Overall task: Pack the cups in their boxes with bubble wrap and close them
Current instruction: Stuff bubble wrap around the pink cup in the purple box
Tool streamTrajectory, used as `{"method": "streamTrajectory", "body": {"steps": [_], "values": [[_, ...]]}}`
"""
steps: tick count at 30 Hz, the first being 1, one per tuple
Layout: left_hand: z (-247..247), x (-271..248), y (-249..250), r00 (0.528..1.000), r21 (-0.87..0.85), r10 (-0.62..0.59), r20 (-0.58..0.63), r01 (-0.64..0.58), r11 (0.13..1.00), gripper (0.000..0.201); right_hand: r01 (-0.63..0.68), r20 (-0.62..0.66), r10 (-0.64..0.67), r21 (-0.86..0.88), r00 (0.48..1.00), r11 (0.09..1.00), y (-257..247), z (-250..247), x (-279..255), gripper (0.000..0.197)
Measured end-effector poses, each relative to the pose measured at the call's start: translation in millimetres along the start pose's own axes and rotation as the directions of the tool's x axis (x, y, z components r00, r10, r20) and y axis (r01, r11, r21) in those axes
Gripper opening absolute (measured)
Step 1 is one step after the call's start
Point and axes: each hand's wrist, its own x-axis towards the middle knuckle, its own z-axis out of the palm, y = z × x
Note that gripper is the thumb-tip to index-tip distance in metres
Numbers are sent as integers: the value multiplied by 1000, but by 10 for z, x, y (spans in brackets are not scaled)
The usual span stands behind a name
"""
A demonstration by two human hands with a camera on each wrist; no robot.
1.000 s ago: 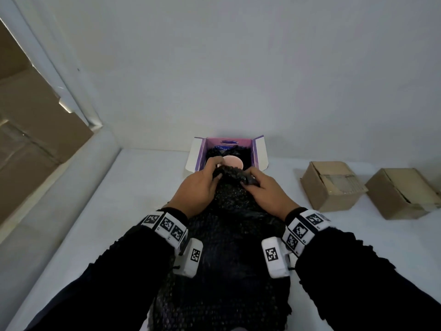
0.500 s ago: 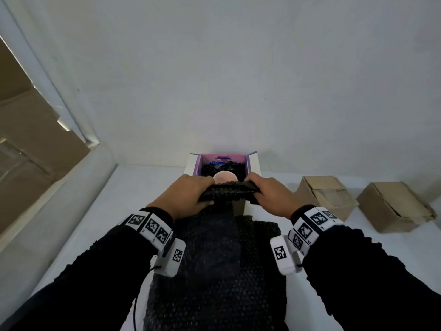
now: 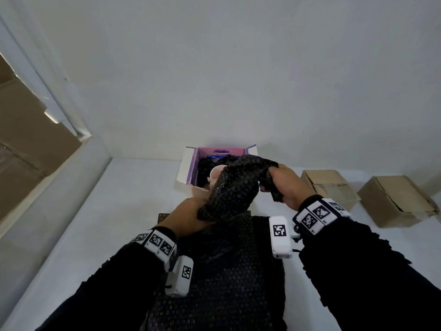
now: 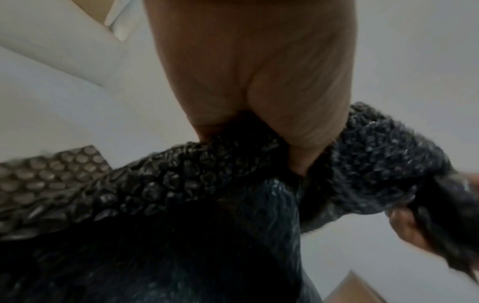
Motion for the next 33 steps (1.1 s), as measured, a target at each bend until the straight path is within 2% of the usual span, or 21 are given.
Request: {"method": "streamTrajectory", "body": {"steps": [3, 5, 7, 9, 12, 13, 14, 15, 17, 18, 19, 20, 22, 24, 27, 28, 30, 33], "values": [[22, 50, -11, 981, -208, -146, -128, 118, 971, 36, 34, -40, -32, 43, 999, 998, 69, -40, 32, 24], [-54, 72, 25, 943, -478, -251, -219, 120, 870, 27, 72, -67, -74, -21, 995, 997, 136, -85, 35, 38], [-169, 100, 113, 920, -727, -320, -225, 60, 684, 41, 88, -33, -92, -101, 995, 991, 224, -106, 17, 46], [-282, 131, 232, 915, -879, -354, -192, 0, 477, 48, 69, 49, -62, -162, 997, 984, 317, -59, -20, 46], [-407, 163, 391, 926, -990, -356, -124, -91, 110, 38, -10, 143, 40, -205, 989, 979, 403, 127, -103, 42], [-427, 167, 428, 932, -995, -348, -100, -98, 23, 38, -44, 165, 73, -172, 983, 984, 421, 199, -135, 38], [-435, 175, 450, 931, -995, -356, -85, -100, -26, 39, -87, 204, 104, -92, 974, 992, 435, 270, -171, 34], [-434, 185, 471, 924, -993, -373, -79, -105, -51, 37, -140, 259, 127, 33, 958, 990, 452, 331, -199, 31], [-422, 202, 511, 897, -992, -433, -82, -117, -54, 32, -273, 371, 147, 316, 917, 909, 461, 410, -250, 40], [-417, 208, 523, 883, -991, -459, -95, -128, -41, 30, -296, 409, 119, 402, 905, 866, 454, 429, -272, 42], [-413, 205, 532, 873, -989, -474, -113, -146, -34, 29, -276, 437, 72, 423, 896, 863, 455, 436, -278, 42], [-417, 197, 541, 864, -987, -488, -127, -160, -26, 28, -226, 452, 38, 370, 891, 901, 449, 442, -284, 43], [-428, 171, 522, 847, -986, -511, -143, -169, -3, 28, -81, 441, 23, 114, 897, 990, 479, 453, -285, 40], [-432, 158, 467, 829, -985, -538, -152, -169, 18, 33, -27, 349, 49, -66, 936, 997, 528, 453, -247, 29], [-454, 119, 381, 813, -989, -566, -136, -143, 32, 37, -85, 209, 90, -33, 974, 996, 590, 438, -165, 20], [-477, 92, 351, 820, -992, -558, -127, -120, 50, 37, -97, 167, 94, 9, 981, 995, 579, 410, -153, 21], [-541, 12, 312, 870, -993, -484, -97, -54, 101, 36, -93, 111, 85, 63, 990, 994, 501, 310, -159, 22], [-612, -77, 290, 947, -986, -313, -69, -17, 168, 48, -81, 124, 68, 103, 990, 991, 398, 126, -116, 16]]}}
